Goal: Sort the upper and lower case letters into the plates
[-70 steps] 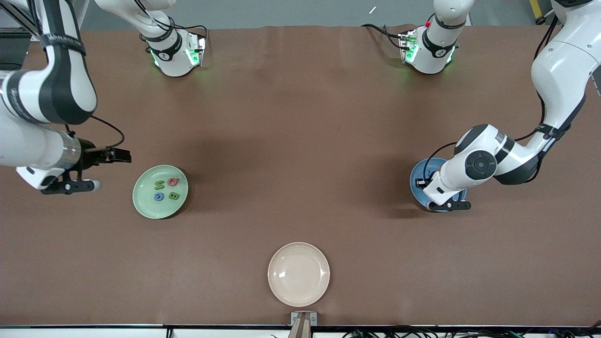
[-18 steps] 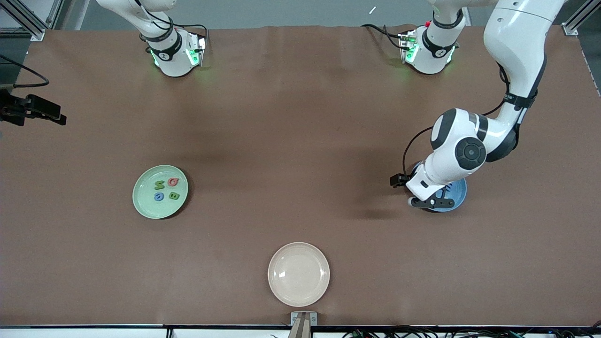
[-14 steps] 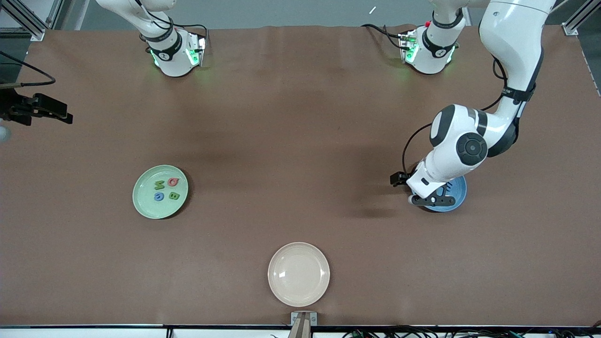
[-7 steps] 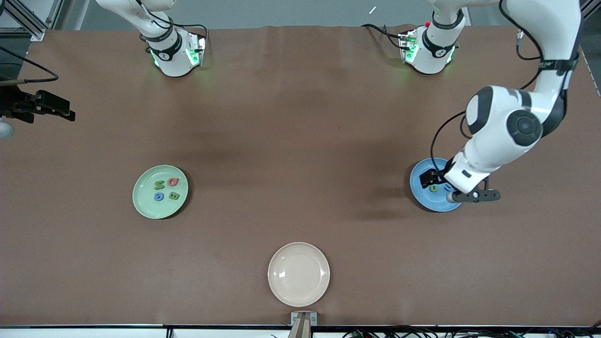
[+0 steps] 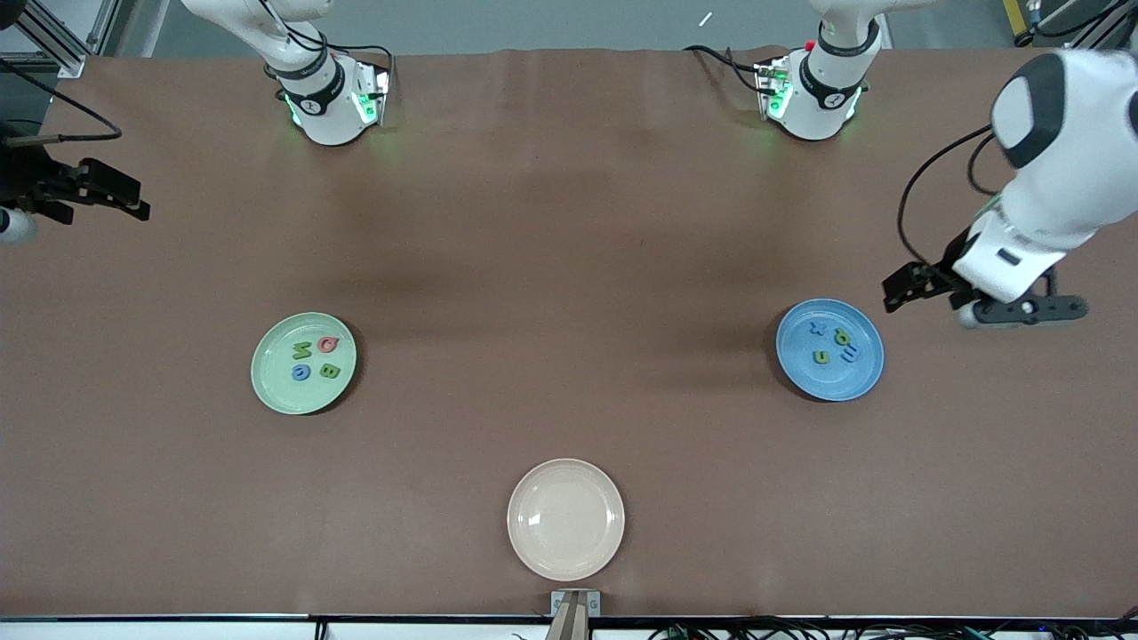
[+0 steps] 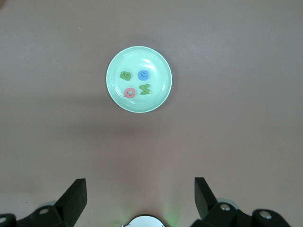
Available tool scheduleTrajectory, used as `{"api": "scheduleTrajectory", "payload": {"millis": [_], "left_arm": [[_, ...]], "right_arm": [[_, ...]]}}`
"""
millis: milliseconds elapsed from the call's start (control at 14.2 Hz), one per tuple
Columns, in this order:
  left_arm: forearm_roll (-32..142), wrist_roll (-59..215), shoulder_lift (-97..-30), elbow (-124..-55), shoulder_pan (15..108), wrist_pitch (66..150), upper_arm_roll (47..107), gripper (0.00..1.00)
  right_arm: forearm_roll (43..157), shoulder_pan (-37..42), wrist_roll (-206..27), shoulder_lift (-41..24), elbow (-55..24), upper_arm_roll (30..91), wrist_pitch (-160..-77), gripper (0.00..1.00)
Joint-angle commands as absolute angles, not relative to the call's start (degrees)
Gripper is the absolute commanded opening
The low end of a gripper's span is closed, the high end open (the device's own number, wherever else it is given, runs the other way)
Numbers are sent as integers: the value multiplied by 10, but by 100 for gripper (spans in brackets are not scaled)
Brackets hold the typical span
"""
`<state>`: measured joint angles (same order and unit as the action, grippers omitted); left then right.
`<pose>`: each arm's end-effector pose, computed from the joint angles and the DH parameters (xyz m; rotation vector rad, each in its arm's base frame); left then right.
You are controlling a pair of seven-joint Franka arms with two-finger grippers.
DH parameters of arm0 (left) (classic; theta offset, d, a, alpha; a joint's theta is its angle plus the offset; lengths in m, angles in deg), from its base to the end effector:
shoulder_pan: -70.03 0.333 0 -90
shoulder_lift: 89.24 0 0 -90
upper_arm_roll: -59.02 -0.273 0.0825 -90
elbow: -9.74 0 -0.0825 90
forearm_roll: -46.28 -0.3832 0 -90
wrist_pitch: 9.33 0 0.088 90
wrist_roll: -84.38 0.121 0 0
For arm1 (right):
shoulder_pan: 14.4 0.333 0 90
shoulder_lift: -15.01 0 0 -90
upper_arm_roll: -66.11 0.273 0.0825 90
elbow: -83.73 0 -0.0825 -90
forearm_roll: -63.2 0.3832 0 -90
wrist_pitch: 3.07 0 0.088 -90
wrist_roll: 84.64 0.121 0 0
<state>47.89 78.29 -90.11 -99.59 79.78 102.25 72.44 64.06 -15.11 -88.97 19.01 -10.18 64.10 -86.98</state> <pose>0.5611 -0.0386 0.4479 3.1121 0.0806 0.0808 0.5207 -0.0233 0.5647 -3.1133 -0.0453 0.1613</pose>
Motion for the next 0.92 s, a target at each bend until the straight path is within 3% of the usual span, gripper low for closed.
{"api": "scheduleTrajectory", "payload": {"millis": [0, 282, 846], "left_arm": [[492, 796, -899, -910, 809, 922, 724, 100], [508, 796, -899, -812, 834, 838, 721, 100], [500, 785, -900, -793, 830, 825, 727, 100]], "right_arm": [[646, -153, -883, 222, -137, 641, -884, 100], [646, -149, -883, 222, -137, 641, -885, 100], [646, -134, -883, 222, -137, 622, -886, 100]]}}
